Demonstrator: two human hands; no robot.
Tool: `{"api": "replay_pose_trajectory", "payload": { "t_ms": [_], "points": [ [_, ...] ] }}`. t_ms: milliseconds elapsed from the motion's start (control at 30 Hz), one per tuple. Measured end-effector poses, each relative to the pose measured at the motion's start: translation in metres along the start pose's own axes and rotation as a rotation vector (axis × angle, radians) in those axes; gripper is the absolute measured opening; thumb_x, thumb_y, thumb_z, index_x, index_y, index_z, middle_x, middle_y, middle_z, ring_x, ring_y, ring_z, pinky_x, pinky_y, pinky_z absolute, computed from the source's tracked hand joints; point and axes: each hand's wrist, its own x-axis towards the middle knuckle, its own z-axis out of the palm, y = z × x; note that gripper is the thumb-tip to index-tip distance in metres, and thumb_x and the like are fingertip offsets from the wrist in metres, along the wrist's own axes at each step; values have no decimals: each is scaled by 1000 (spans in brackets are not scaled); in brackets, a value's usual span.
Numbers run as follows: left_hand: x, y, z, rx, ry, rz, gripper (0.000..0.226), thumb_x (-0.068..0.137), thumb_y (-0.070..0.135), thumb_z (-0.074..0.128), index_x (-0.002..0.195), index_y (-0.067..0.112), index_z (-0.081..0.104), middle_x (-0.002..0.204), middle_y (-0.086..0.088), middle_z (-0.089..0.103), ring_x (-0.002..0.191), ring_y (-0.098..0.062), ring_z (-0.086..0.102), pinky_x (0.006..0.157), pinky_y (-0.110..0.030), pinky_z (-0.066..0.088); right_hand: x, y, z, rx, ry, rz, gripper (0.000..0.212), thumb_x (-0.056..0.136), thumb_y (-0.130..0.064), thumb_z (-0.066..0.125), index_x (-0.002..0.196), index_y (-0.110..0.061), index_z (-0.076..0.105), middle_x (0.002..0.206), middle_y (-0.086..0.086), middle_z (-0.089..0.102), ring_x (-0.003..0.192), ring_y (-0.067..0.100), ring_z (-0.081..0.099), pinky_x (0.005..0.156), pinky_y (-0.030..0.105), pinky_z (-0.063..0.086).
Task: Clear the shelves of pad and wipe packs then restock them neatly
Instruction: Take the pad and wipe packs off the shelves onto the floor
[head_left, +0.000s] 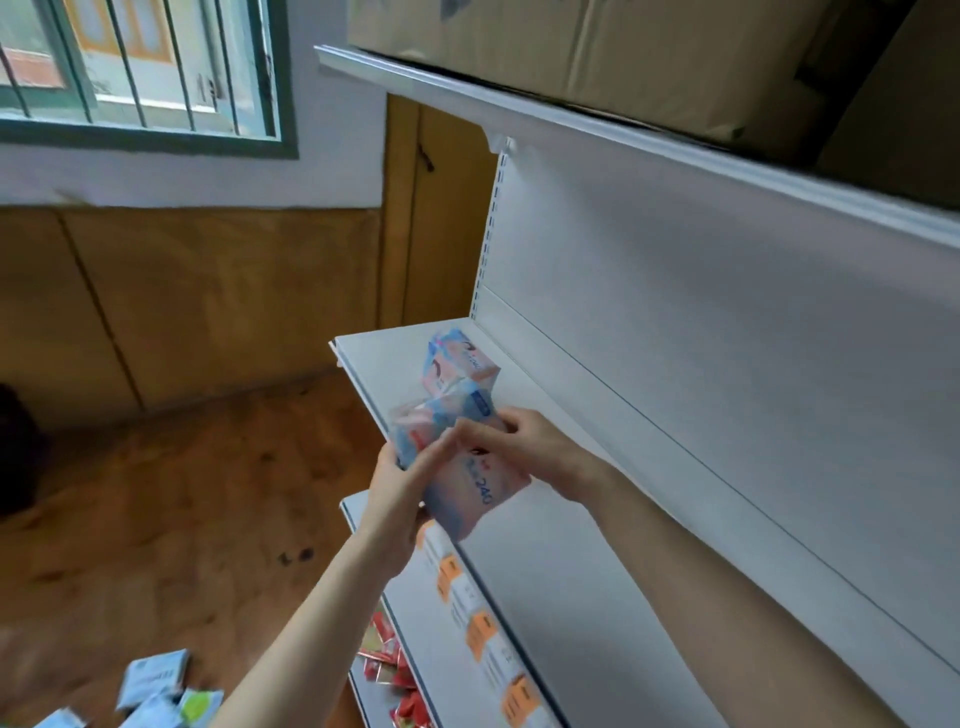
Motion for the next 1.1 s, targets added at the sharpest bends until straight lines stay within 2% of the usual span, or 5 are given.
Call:
{"api": "replay_pose_trajectory", "payload": {
  "t_ms": [67, 200, 333, 533, 1100],
  "points": [
    [16, 11, -28, -32, 44, 7, 64, 61, 50, 77, 115, 22, 58, 104, -7, 70, 95, -25, 69, 77, -42, 58, 35, -16, 9, 7, 144, -46, 31, 86, -44, 59, 91, -14, 63, 101, 5, 65, 87, 16, 62, 64, 17, 49],
    [48, 25, -85, -26, 160, -12, 41, 68, 42, 64, 106, 26, 58, 97, -2, 70, 92, -24, 69, 72, -33, 59, 117, -22, 4, -329, 583, 5, 62, 81, -49, 64, 127, -10, 50, 126, 11, 53, 113, 24, 51, 89, 29, 43],
    [66, 28, -117, -42, 195, -56, 48, 66, 43, 63, 110, 24, 56, 102, -4, 67, 94, -24, 67, 72, -33, 58, 158, 10, 11, -442, 484, 233, 83, 75, -46, 70, 141, -14, 29, 138, 13, 36, 126, 29, 42, 103, 36, 37],
    [59, 13, -129, -96, 246, -96, 47, 71, 39, 72, 112, 23, 54, 106, -6, 66, 97, -25, 65, 79, -38, 58, 155, 23, 31, -267, 585, 65, 68, 77, -27, 72, 135, -14, 40, 130, 12, 47, 118, 26, 48, 95, 32, 42],
    [-194, -51, -56, -186, 586, -17, 36, 85, 30, 62, 117, 16, 56, 107, -11, 66, 96, -25, 67, 69, -34, 59, -59, 35, 121, -103, 120, -316, 61, 80, -29, 73, 131, -20, 41, 116, 2, 53, 105, 16, 54, 84, 36, 55]
  ]
}}
